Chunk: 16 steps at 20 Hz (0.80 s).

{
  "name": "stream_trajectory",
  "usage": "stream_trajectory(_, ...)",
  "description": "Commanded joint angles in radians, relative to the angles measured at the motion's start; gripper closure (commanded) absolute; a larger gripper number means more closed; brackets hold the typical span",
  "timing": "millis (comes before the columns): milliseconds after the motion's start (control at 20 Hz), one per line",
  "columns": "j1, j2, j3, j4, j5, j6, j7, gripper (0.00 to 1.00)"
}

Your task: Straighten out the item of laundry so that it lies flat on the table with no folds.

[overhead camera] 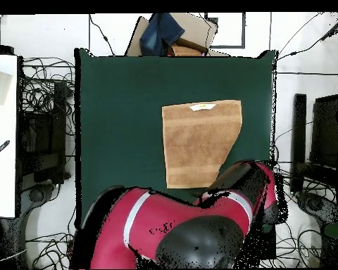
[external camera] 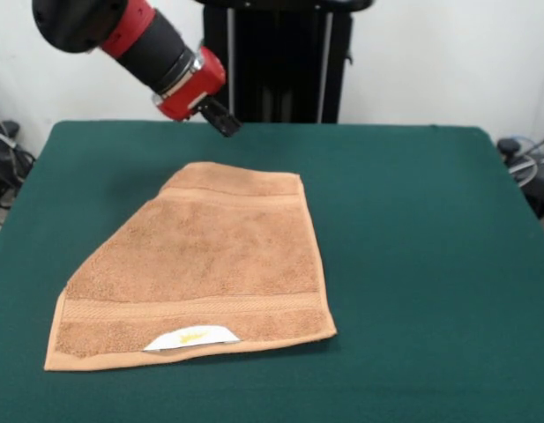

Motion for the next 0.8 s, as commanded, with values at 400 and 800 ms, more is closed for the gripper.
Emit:
stream_trajectory(400,0.043,0.026,0.137,-0.155,0.015,-0.067,0.36,1.0)
stream_trajectory(800,0.061,0.147,0.133,-0.209,0.097,0.235,0.16,1.0)
